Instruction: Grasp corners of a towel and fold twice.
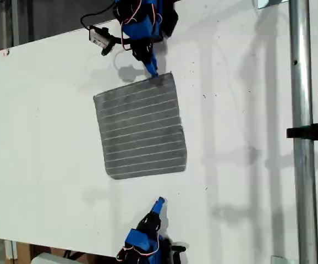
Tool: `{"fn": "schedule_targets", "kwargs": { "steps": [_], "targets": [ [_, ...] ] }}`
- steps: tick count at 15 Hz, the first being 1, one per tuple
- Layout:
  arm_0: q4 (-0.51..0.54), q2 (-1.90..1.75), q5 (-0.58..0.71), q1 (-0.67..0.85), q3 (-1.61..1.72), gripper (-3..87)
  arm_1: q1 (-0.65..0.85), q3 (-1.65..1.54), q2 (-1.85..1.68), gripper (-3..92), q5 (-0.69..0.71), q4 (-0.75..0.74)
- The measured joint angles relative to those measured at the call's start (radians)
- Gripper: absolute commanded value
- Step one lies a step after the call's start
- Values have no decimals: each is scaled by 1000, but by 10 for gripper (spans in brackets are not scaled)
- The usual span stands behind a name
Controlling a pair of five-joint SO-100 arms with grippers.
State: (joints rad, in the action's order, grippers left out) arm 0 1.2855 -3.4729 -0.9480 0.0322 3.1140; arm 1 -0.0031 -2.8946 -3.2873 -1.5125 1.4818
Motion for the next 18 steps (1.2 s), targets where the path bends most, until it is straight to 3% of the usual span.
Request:
{"fn": "schedule_targets", "kwargs": {
  "steps": [1, 3, 4, 11, 14, 18],
  "targets": [
    [0, 0, -9, 6, 0, -10, 3, 0, -2, -2, 0, 6],
    [0, 0, -293, 265, 2, 1, 144, 0, -2, -2, 2, 11],
    [0, 0, -371, 324, 2, 1, 146, 0, -2, -2, 2, 11],
    [6, 0, -414, 347, -2, 1, 132, 29, -2, -2, 15, -2],
    [6, 0, -417, 347, -2, 1, 80, 244, 135, -2, 140, -41],
    [6, 0, -411, 371, -2, 1, 12, 805, 795, -2, 528, 106]
  ]
}}
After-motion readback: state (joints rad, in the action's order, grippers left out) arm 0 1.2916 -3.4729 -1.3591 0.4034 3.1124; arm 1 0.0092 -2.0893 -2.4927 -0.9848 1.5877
